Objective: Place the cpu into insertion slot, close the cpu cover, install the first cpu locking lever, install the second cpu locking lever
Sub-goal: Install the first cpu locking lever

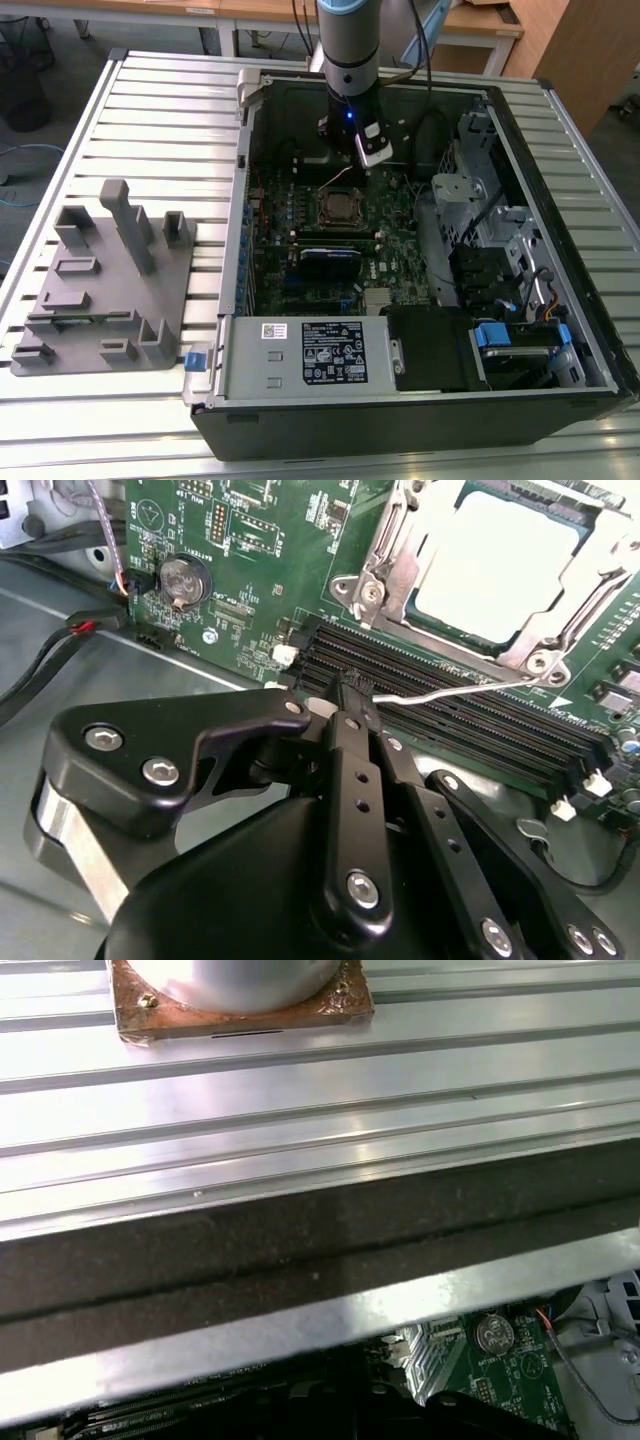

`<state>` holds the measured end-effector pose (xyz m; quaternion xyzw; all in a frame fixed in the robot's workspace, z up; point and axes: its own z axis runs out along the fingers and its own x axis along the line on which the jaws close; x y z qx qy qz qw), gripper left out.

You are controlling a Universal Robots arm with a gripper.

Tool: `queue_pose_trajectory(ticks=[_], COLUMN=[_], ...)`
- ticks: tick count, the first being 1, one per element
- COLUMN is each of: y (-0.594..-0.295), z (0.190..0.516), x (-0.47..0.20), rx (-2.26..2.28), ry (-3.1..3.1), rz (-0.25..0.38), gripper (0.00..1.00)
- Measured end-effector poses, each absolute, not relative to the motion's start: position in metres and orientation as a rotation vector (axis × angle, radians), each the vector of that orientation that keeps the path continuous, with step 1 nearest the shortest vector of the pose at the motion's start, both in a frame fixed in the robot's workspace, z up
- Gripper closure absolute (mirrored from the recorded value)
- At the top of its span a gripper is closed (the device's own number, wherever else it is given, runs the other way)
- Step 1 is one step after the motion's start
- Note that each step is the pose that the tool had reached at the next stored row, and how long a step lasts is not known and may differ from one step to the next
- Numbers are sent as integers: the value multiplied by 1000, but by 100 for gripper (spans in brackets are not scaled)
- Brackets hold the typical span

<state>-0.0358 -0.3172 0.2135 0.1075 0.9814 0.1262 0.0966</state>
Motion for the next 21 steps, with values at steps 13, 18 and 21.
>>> queue_pose_trajectory(ticks=[13,18,21], y=[-315,-315,-315], z=[223,232,237], x=[-36,-36,-36], rx=[318,319,318], ry=[2907,2907,2907], rz=[374,374,373], gripper=[89,89,89])
